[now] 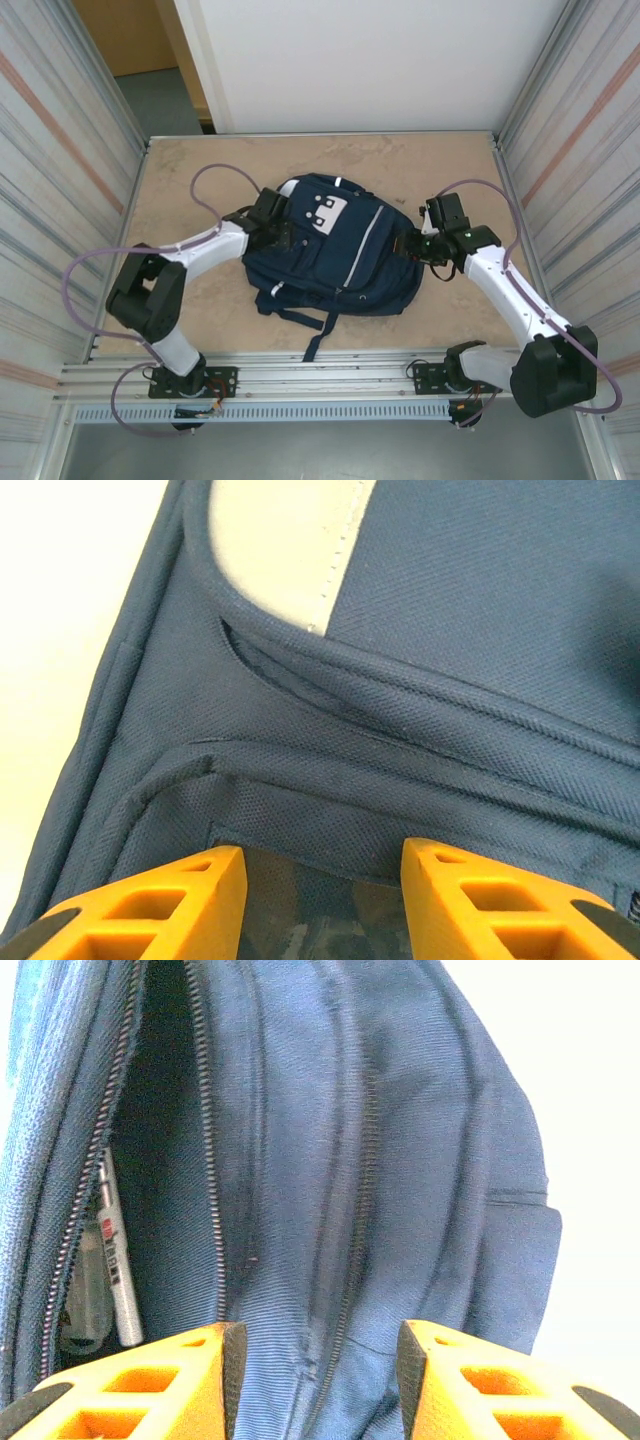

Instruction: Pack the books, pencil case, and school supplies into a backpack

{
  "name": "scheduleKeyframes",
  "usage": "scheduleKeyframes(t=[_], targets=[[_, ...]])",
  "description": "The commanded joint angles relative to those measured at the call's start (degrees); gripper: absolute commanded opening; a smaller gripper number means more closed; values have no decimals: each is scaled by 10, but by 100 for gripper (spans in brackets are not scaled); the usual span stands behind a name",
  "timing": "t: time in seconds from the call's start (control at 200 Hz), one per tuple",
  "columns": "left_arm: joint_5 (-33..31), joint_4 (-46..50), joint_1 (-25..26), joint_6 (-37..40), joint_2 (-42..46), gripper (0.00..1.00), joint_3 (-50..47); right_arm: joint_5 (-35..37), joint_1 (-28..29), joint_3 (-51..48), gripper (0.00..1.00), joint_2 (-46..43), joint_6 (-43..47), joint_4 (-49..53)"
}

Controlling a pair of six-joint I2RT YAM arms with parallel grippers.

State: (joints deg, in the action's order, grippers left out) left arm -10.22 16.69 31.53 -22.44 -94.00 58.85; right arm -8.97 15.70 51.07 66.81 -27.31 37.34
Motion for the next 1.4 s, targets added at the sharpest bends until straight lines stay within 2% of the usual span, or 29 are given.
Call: scheduleKeyframes(t=[0.0, 0.045, 0.1, 0.205, 0.256, 0.326, 0.386, 0.486, 0.626, 0.722, 0.762, 0.827, 0.867, 0.962, 1.158, 1.278, 1.398], targets=[[27, 93, 13, 30, 40, 44, -55, -13, -3, -7, 45, -20, 14, -20], [26, 75, 37, 78, 77, 41, -67, -22, -3, -12, 45, -20, 10, -28], [31, 43, 86, 174, 116, 40, -78, -29, -3, -18, 45, -19, 2, -35], [16, -14, 191, 367, 160, 45, -96, -34, -3, -26, 47, -23, -8, -37], [58, -40, 217, 439, 174, 47, -106, -35, -4, -27, 49, -23, -10, -37], [161, -81, 230, 546, 189, 49, -129, -37, -6, -24, 51, -20, -11, -37], [183, -107, 252, 625, 189, 56, -142, -43, -6, -22, 53, -18, -14, -37], [141, -113, 264, 683, 148, 58, -127, -53, -6, -24, 55, -19, -22, -47], [105, -84, 258, 736, 66, 53, -88, -59, -6, -29, 56, -23, -19, -50], [60, -118, 259, 751, 34, 44, -80, -60, -7, -31, 57, -26, -10, -45], [47, -132, 259, 750, 26, 34, -75, -60, -8, -34, 57, -30, -7, -45], [48, -139, 259, 750, 15, 9, -64, -67, -9, -40, 58, -35, -4, -48], [52, -140, 259, 750, 9, 0, -58, -77, -10, -43, 60, -37, 0, -52], [72, -140, 259, 739, 7, 0, -52, -100, -11, -38, 65, -24, 12, -50], [107, -129, 247, 679, 44, 0, -44, -129, -10, -44, 66, 1, 1, -52], [179, -42, 199, 577, 54, 0, 14, -154, -9, -52, 66, -28, 8, -47], [213, -76, 172, 546, 72, 0, 0, -137, 13, -83, 65, -88, 45, -57]])
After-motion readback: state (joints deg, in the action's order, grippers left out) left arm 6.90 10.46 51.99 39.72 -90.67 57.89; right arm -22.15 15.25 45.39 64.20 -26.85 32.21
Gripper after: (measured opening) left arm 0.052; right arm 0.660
